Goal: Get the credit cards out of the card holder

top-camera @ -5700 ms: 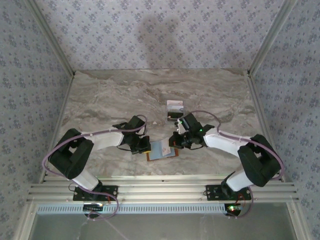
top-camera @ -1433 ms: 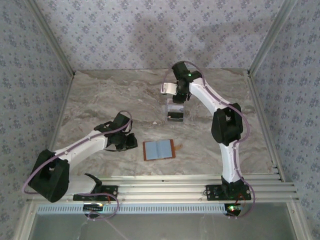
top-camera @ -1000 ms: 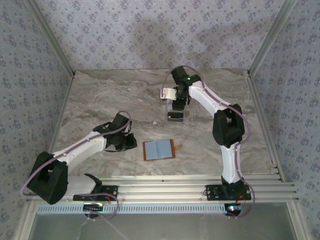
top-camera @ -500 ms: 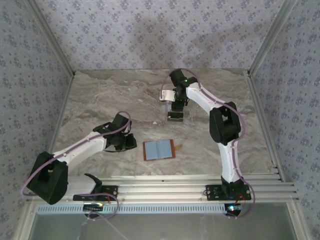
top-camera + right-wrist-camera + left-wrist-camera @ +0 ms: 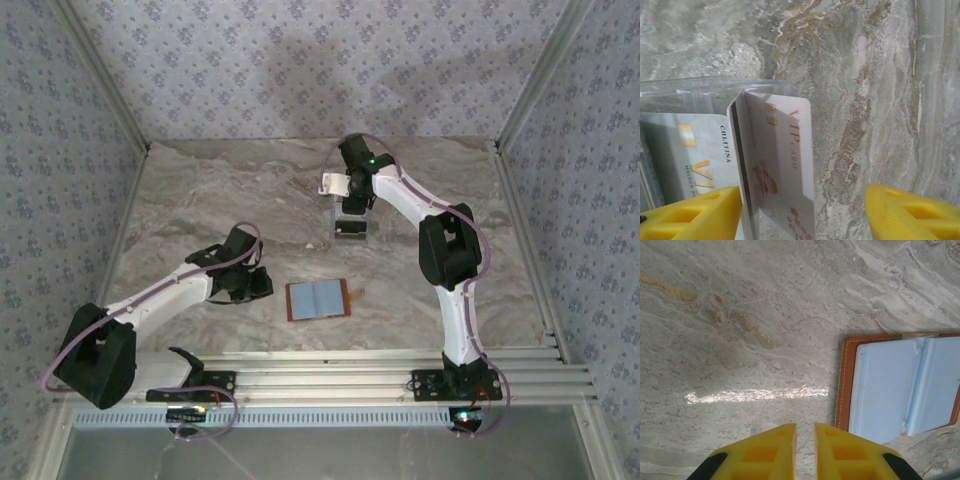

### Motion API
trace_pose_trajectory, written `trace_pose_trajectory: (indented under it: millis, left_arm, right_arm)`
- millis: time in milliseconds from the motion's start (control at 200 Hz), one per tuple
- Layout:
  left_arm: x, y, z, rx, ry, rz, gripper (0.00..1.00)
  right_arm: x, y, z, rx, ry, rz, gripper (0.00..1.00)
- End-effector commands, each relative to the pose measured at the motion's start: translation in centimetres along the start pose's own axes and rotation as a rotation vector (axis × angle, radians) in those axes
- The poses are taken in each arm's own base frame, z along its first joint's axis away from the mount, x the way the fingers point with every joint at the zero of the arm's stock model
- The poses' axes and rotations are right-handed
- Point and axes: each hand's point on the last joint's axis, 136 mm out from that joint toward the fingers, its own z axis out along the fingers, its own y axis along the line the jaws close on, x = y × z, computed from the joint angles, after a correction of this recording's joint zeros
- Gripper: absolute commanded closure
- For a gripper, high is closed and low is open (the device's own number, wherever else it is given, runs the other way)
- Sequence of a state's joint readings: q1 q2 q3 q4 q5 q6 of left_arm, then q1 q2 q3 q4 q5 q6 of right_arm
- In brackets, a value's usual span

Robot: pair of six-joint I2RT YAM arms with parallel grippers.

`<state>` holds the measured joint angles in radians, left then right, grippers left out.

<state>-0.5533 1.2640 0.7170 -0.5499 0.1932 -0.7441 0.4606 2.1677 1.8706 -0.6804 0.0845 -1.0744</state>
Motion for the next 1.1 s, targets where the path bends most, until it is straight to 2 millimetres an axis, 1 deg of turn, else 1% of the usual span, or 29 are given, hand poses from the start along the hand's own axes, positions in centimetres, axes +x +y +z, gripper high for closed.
trace_pose_trajectory:
  millis: [0,105,215,280,350,410,500,635,759,874,984,1094]
  left_arm:
    - [-0.2,0.1,-0.5,-0.002,-0.008,0.001,0.82]
    - [-0.4,0.1,-0.5,0.0,-0.011,0.0,0.82]
    - [-0.4,0.0,-0.5,0.003,-0.008,-0.002,0.82]
    - [-0.4,0.0,-0.5,0.006,-0.008,-0.004,0.82]
    - [-0.3,0.1,-0.4,0.004,-0.005,-0.006,0.82]
    - [-0.4,0.0,-0.5,0.007,-0.006,-0.004,0.82]
    - [-0.4,0.0,-0.5,0.007,-0.007,-0.004,0.82]
    - [-0.3,0.0,-0.4,0.006,-0.006,-0.004,0.82]
    - [-0.3,0.1,-0.4,0.005,-0.006,-0.005,0.82]
    - [-0.3,0.1,-0.4,0.005,-0.005,-0.005,0.82]
    - [-0.4,0.1,-0.4,0.002,-0.014,-0.004,0.82]
    - [-1.2,0.5,-0.7,-0.022,-0.046,0.007,0.81]
  right_arm:
    - [-0.2,-2.2,-1.5,0.073,0.003,-0.016,0.33]
    - [-0.3,-2.6,-1.6,0.09,-0.006,-0.013,0.32]
    - [-0.4,-2.7,-1.9,0.089,-0.011,-0.013,0.32]
    - [-0.6,-2.0,-2.1,0.057,-0.025,-0.018,0.32]
    - [-0.8,-1.9,-2.3,0.045,-0.036,-0.015,0.32]
    - [-1.3,-1.4,-2.7,0.024,-0.064,-0.017,0.32]
    - [-1.4,-1.4,-3.0,0.025,-0.074,-0.011,0.32]
    - [-1.0,-2.0,-2.6,0.053,-0.05,-0.006,0.32]
    - [-0.8,-2.0,-2.3,0.047,-0.037,-0.01,0.32]
    - [-1.5,-1.5,-2.9,0.022,-0.08,-0.003,0.32]
    - [-1.9,-1.9,-4.1,0.04,-0.115,0.036,0.32]
    - [-1.8,-2.5,-5.7,0.079,-0.139,0.103,0.32]
